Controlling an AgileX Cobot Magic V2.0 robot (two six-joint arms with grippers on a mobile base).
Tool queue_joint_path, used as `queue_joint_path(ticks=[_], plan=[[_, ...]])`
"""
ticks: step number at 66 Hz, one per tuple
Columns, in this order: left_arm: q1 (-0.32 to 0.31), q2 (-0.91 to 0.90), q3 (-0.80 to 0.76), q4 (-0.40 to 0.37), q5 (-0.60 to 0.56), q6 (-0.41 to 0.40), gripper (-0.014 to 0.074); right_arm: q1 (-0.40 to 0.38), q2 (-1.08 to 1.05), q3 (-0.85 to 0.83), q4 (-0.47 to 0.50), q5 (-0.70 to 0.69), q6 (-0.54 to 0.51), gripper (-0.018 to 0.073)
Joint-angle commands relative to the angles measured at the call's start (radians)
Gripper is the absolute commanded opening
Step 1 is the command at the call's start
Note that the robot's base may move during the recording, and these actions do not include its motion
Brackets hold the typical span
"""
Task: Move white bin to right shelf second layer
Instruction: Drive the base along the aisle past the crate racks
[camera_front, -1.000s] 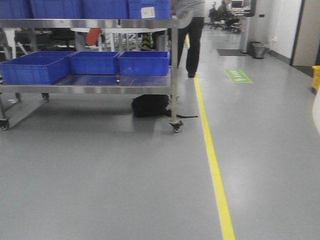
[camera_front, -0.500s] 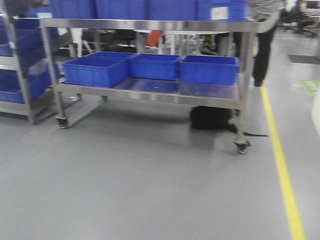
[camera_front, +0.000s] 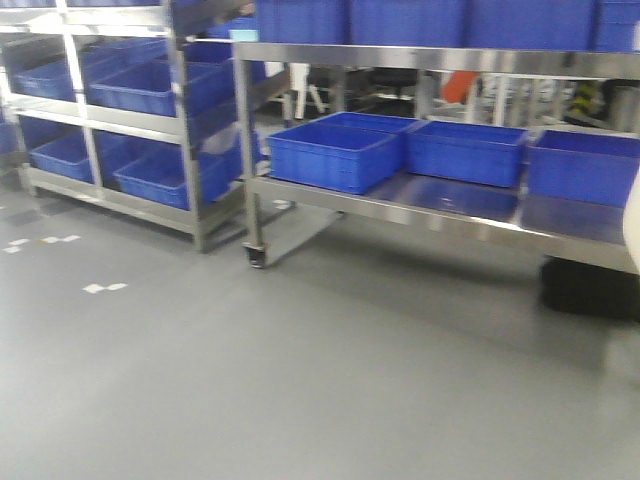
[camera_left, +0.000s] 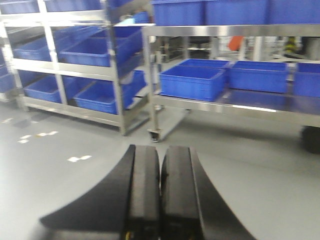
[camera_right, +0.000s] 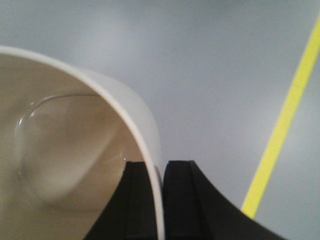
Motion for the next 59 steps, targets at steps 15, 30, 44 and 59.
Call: queue_joint_path(ticks=[15, 30, 44, 59], plan=[[-0.004, -0.014, 0.037, -0.006, -0.084, -0.003, 0.0085, 0.0, -0.003, -0.03, -0.003, -0.062, -0.002, 0.0049], [-0.004, -0.014, 0.037, -0.006, -0.084, -0.003, 0.0085, 0.0, -0.003, -0.03, -0.003, -0.062, -0.002, 0.0049], [-0.004, -0.014, 0.037, -0.006, -0.084, -0.003, 0.0085, 0.0, -0.003, -0.03, -0.003, -0.062, -0.002, 0.0049], [-0.004, -0.014, 0.037, -0.006, -0.084, -0.003, 0.0085, 0.0, -0.003, -0.03, -0.003, -0.062, -0.002, 0.0049]])
